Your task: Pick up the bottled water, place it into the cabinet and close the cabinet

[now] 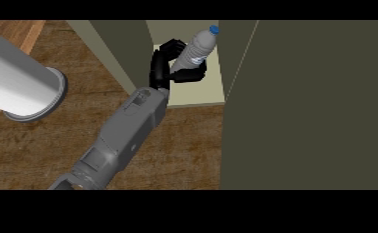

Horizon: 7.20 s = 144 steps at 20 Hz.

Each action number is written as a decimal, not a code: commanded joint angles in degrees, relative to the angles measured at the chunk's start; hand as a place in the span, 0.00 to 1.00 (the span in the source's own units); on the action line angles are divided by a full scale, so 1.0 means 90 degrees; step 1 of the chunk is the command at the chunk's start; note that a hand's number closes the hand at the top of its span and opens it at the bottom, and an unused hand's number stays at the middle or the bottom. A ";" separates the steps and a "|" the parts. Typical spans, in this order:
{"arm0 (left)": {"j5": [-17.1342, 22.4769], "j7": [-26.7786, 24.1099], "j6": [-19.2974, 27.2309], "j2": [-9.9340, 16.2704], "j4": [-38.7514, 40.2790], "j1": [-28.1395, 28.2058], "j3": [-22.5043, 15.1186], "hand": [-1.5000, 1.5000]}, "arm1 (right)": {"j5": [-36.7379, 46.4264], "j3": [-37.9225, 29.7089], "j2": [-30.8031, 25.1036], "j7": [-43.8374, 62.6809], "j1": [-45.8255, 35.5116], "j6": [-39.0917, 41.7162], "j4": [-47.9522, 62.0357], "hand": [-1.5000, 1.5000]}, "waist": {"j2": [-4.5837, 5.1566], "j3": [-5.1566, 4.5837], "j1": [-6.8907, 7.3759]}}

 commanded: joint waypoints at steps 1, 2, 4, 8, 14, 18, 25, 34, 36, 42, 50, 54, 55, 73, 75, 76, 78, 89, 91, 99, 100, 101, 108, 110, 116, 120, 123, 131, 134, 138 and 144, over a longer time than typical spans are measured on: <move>-0.0318 -0.0050 0.0848 -0.0001 0.0708 -0.0528 -0.0211 1.00 | -0.0384 -0.0051 -0.0071 0.0177 -0.0095 0.0149 -0.0265 0.00 | 0.0032 0.0004 -0.0040; -0.0508 0.0002 0.0954 0.0033 0.0978 -0.0604 -0.0148 1.00 | -0.0433 0.0003 0.0068 0.0135 -0.0056 0.0067 -0.0291 0.00 | 0.0018 0.0006 0.0043; -0.0788 0.0082 0.1399 0.0090 0.1419 -0.0920 -0.0317 1.00 | -0.0364 0.0043 0.0074 0.0174 -0.0083 0.0084 -0.0281 0.00 | 0.0090 0.0007 -0.0093; -0.0781 0.0170 0.1480 0.0005 0.1945 -0.1193 -0.0185 0.00 | -0.0457 -0.0147 -0.0077 0.0093 0.0041 0.0282 -0.0389 0.00 | 0.0087 0.0000 -0.0137; -0.0669 -0.0447 0.1405 0.0122 0.1903 -0.1314 0.0120 0.00 | -0.0299 -0.0009 0.0022 -0.0149 0.0250 0.0370 -0.0289 0.00 | 0.0064 -0.0009 -0.0163; -0.0162 -0.1334 0.0863 0.0237 0.1206 -0.1186 0.0719 0.00 | -0.0478 -0.0124 -0.0004 -0.0157 0.0140 0.0466 -0.0353 0.00 | 0.0091 -0.0021 -0.0042; 0.0337 -0.1848 -0.0806 0.0004 0.0763 -0.1258 0.1099 1.00 | -0.0261 -0.0024 -0.0034 0.0140 0.0214 0.0440 -0.0609 0.00 | 0.0019 -0.0012 0.0044; 0.0976 -0.1850 -0.1296 -0.0001 -0.0164 -0.0354 0.0271 1.00 | 0.0325 0.0451 0.0096 0.0083 0.0433 0.0365 -0.0654 0.00 | -0.0121 -0.0007 0.0147; 0.1398 -0.1406 -0.1560 -0.0001 -0.0579 -0.0257 -0.0217 1.00 | 0.0094 0.0273 0.0040 0.0292 0.0085 0.0345 -0.0668 0.00 | -0.0096 -0.0007 0.0095; 0.1897 -0.1342 -0.2299 -0.0001 -0.2054 0.1282 -0.1151 0.00 | 0.0278 0.0507 0.0030 0.0292 0.0338 0.0185 -0.0794 0.00 | -0.0165 -0.0011 0.0326; 0.1622 -0.1178 -0.1866 0.0366 -0.4313 0.3301 -0.2126 0.00 | 0.0605 0.0854 0.0035 0.0421 0.0482 -0.0257 -0.1069 0.00 | -0.0193 -0.0009 0.0597; 0.1492 -0.1527 -0.1626 0.0954 -0.5349 0.4600 -0.2378 0.00 | 0.0754 0.0895 -0.0064 0.0282 0.0714 -0.0416 -0.1130 0.00 | -0.0227 -0.0018 0.0668; 0.1659 -0.1148 -0.1704 0.1340 -0.5702 0.4567 -0.2184 0.00 | 0.0506 0.0771 -0.0136 0.0465 0.0553 -0.0390 -0.1292 0.00 | -0.0171 -0.0010 0.0683; 0.2083 -0.2474 -0.3469 0.4241 -0.7740 0.7523 -0.1312 0.00 | 0.1743 0.1584 -0.1950 0.1087 -0.1156 0.0419 -0.1210 1.00 | -0.0164 -0.0056 0.0835; 0.2073 -0.2762 -0.3794 0.4417 -0.7749 0.7857 -0.1285 0.00 | 0.1441 0.1657 -0.1876 0.1382 -0.1478 0.0320 -0.1321 1.00 | -0.0111 -0.0067 0.1001; 0.2210 -0.2787 -0.3845 0.4557 -0.7926 0.7934 -0.1095 0.00 | 0.1503 0.1958 -0.1875 0.1534 -0.1435 0.0300 -0.1325 1.00 | -0.0132 -0.0061 0.0915; 0.2153 -0.2939 -0.4098 0.4777 -0.7880 0.8172 -0.1058 0.00 | 0.1398 0.2292 -0.1732 0.1874 -0.1711 0.0221 -0.1198 1.00 | -0.0099 -0.0063 0.0956; 0.2548 -0.2894 -0.5027 0.5611 -0.7924 0.8281 -0.0516 0.00 | 0.0752 0.2513 -0.1610 0.3107 -0.4072 0.0616 -0.0677 1.00 | 0.0058 -0.0083 0.1371; 0.2488 -0.3041 -0.5158 0.5535 -0.7878 0.8396 -0.0601 0.00 | 0.0721 0.2614 -0.1550 0.3396 -0.4383 0.0650 -0.0490 1.00 | 0.0051 -0.0108 0.1489; 0.2585 -0.3044 -0.5371 0.5783 -0.7757 0.8268 -0.0303 0.00 | 0.0182 0.2797 -0.0762 0.4089 -0.5436 0.0470 0.0207 1.00 | 0.0134 -0.0122 0.1601; 0.2583 -0.3018 -0.5450 0.5868 -0.7796 0.8304 -0.0304 0.00 | 0.0131 0.2794 -0.0611 0.4170 -0.5507 0.0386 0.0333 1.00 | 0.0132 -0.0116 0.1618; 0.2538 -0.3089 -0.5400 0.5745 -0.7831 0.8304 -0.0349 0.00 | -0.0020 0.2664 -0.0487 0.4243 -0.5641 0.0326 0.0410 1.00 | 0.0163 -0.0116 0.1690; 0.2694 -0.3013 -0.5692 0.5990 -0.7770 0.8292 -0.0153 0.00 | -0.0491 0.2405 0.0275 0.4919 -0.6252 0.0031 0.0879 1.00 | 0.0186 -0.0111 0.1690; 0.2766 -0.2967 -0.5646 0.6022 -0.7779 0.8341 -0.0097 0.00 | -0.0814 0.2388 0.0581 0.5075 -0.6353 -0.0051 0.1060 1.00 | 0.0213 -0.0095 0.1724; 0.2877 -0.2944 -0.5710 0.6151 -0.7771 0.8307 0.0136 0.00 | -0.1742 0.2027 0.1257 0.5398 -0.6836 -0.0083 0.1745 1.00 | 0.0231 -0.0061 0.1709; 0.2964 -0.2881 -0.5866 0.6270 -0.7798 0.8282 0.0243 0.00 | -0.2630 0.1672 0.1492 0.5657 -0.7390 0.0189 0.2397 1.00 | 0.0213 -0.0047 0.1687; 0.3035 -0.2869 -0.5762 0.6122 -0.7753 0.8363 0.0221 0.00 | -0.2720 0.0970 0.1699 0.5680 -0.8031 0.0094 0.3224 1.00 | 0.0174 -0.0042 0.1616; 0.3100 -0.2992 -0.6048 0.6096 -0.7509 0.8665 0.0382 0.00 | -0.2229 -0.0430 0.2452 0.5819 -1.0455 -0.0836 0.5835 1.00 | 0.0045 -0.0021 0.1291; 0.3116 -0.2933 -0.6045 0.5981 -0.7353 0.8537 0.0424 0.00 | -0.2178 -0.0867 0.2576 0.5642 -1.1411 -0.0852 0.6949 1.00 | 0.0070 -0.0018 0.1119; 0.3245 -0.2883 -0.6310 0.6088 -0.7334 0.8669 0.0595 0.00 | -0.1899 -0.0962 0.2740 0.5166 -1.2181 -0.0707 0.8424 1.00 | 0.0060 -0.0008 0.1100; 0.3078 -0.2789 -0.6007 0.5897 -0.7590 0.8651 0.0584 0.00 | -0.1890 -0.1239 0.2769 0.4909 -1.2727 -0.0629 0.9115 1.00 | 0.0044 -0.0004 0.0961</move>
